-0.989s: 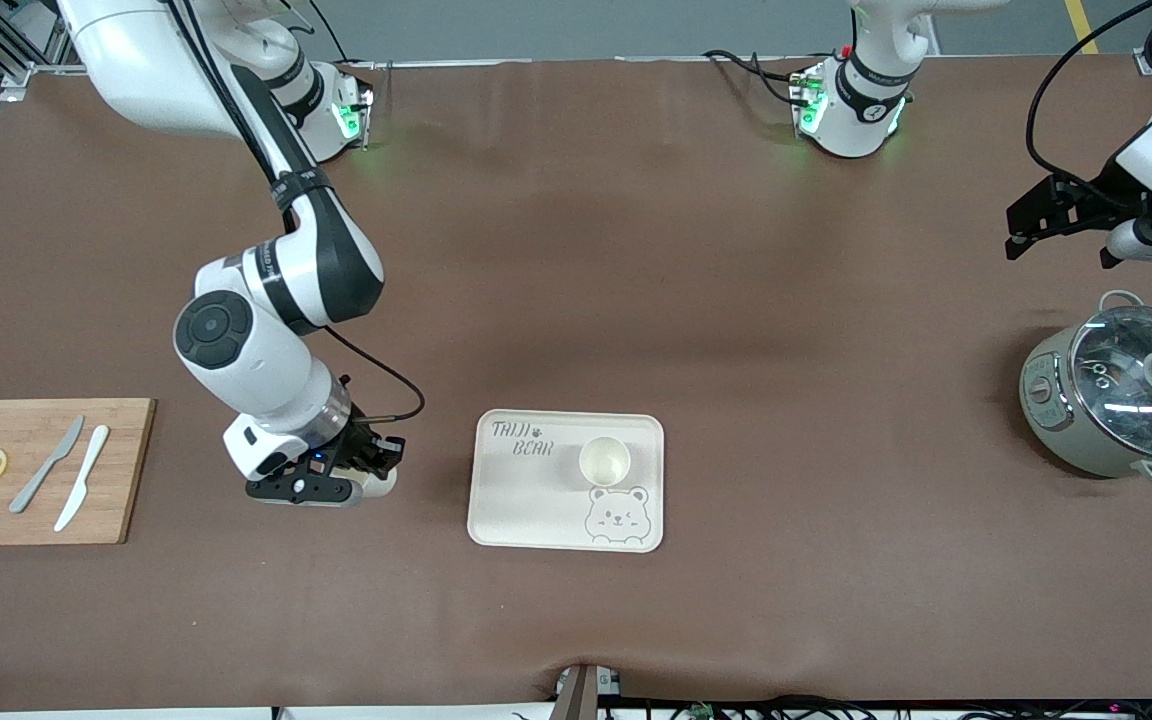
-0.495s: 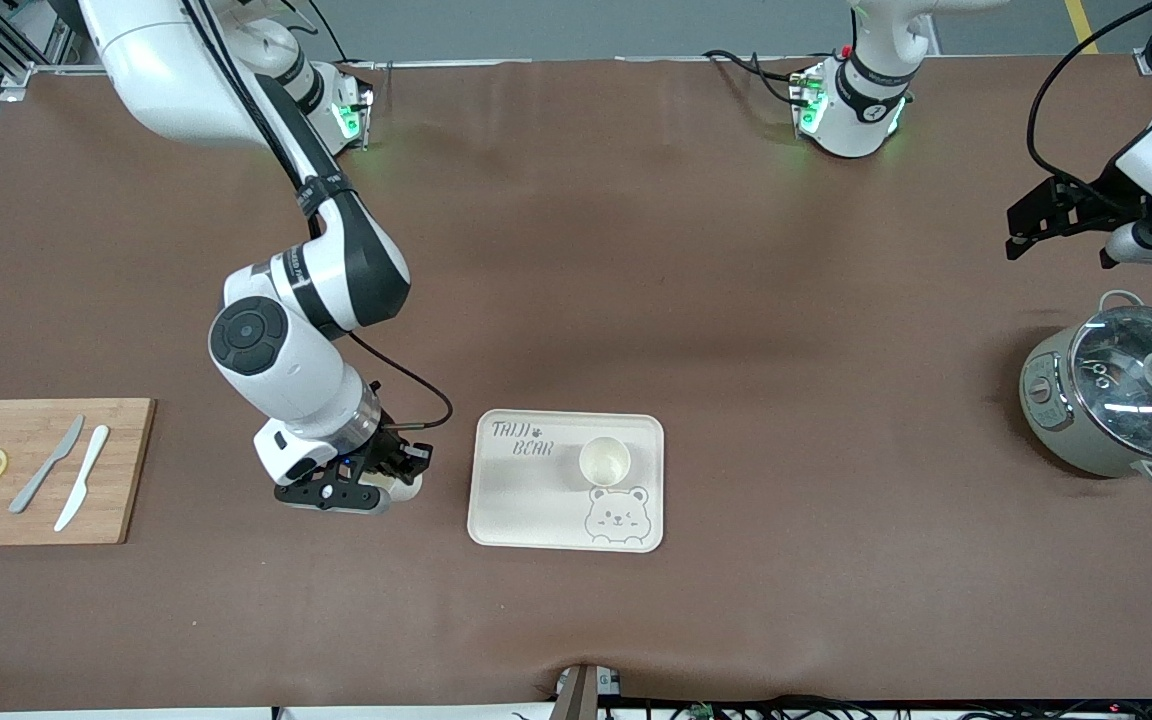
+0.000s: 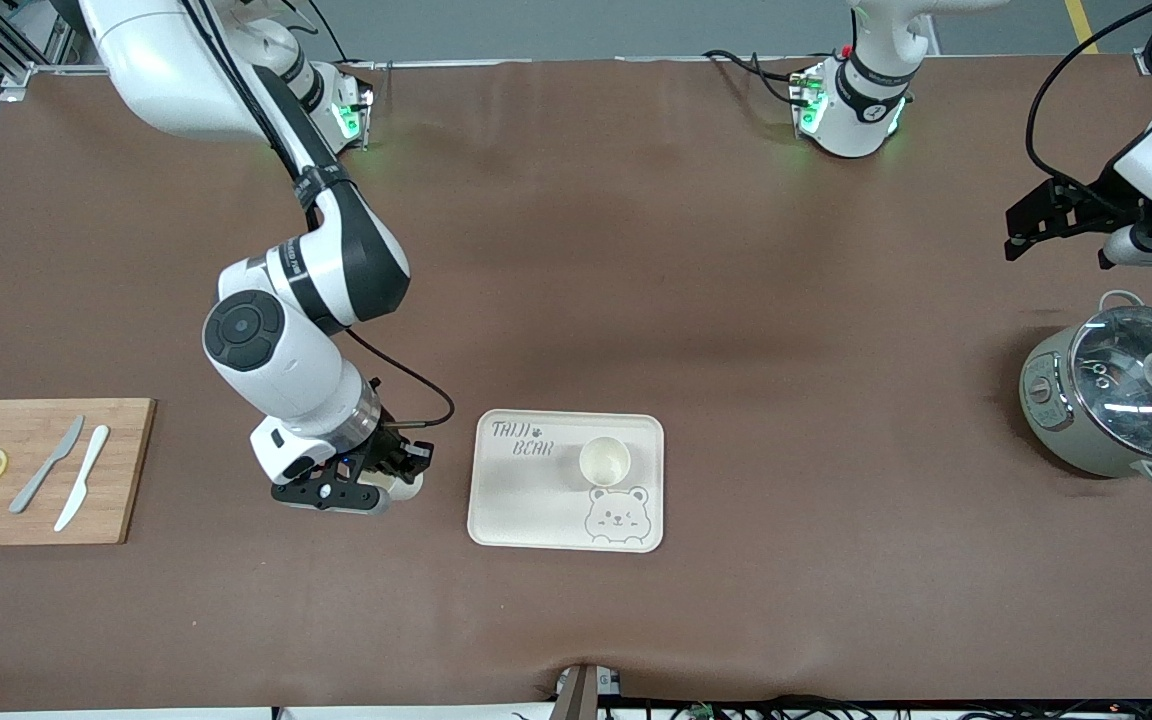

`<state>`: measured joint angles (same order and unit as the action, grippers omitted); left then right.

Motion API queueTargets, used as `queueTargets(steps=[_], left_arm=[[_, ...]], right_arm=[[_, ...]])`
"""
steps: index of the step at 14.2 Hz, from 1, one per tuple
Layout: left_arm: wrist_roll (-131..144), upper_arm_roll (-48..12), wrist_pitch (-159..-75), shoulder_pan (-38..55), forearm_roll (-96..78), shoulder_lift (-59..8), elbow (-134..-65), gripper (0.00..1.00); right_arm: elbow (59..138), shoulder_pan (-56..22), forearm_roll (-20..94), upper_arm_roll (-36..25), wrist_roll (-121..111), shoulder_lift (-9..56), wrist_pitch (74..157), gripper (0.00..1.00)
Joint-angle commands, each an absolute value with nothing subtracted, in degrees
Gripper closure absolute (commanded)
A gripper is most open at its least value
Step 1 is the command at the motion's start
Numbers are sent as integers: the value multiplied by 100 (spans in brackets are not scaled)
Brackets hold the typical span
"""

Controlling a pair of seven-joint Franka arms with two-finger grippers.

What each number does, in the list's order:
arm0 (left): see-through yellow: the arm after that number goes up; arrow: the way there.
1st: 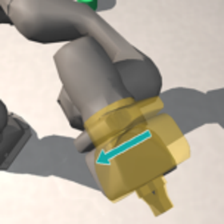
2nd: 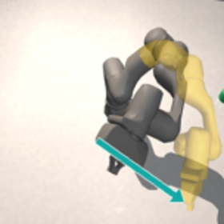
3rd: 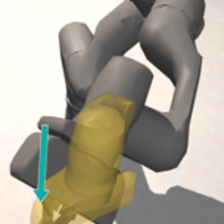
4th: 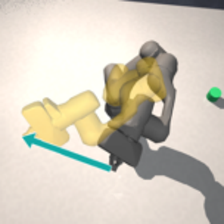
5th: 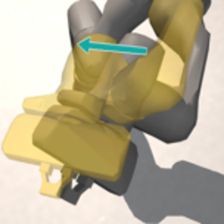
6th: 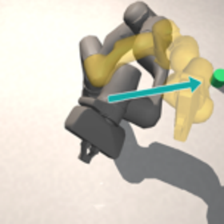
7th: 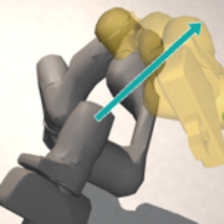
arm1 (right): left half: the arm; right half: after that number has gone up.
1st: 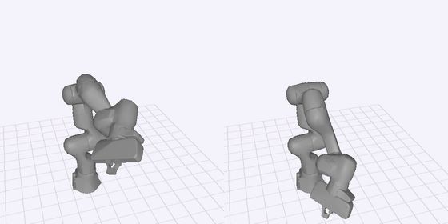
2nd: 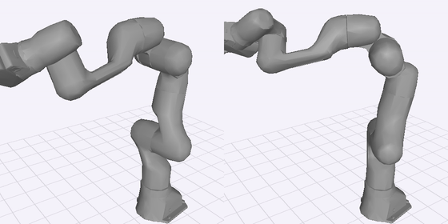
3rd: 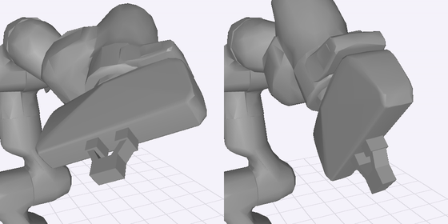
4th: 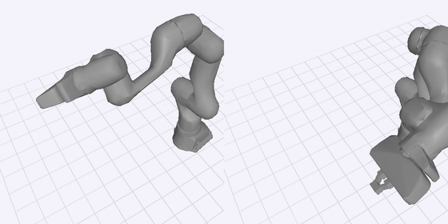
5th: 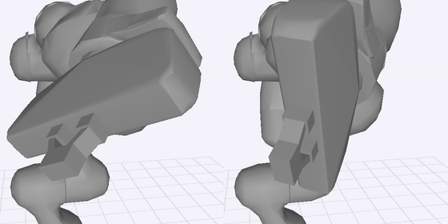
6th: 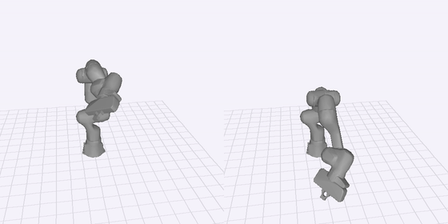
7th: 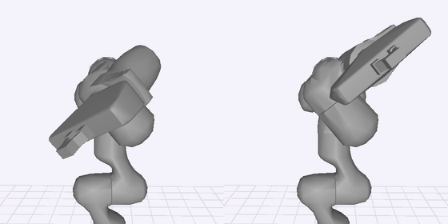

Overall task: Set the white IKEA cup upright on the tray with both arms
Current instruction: 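Carry the cup with the right gripper onto the tray beside the other cup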

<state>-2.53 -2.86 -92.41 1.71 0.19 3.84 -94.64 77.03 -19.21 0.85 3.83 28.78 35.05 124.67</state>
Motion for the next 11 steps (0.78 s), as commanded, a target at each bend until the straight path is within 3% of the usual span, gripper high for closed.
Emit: queueTargets(steps=[1,11], left_arm=[[-228,-360,-9141,132,79,343,-9369,0],[-220,-369,-9141,149,79,334,-9352,0]], right_arm=[[7453,-2004,62,343,3041,3604,12349,100],[7313,-2083,79,343,3436,3717,12445,100]])
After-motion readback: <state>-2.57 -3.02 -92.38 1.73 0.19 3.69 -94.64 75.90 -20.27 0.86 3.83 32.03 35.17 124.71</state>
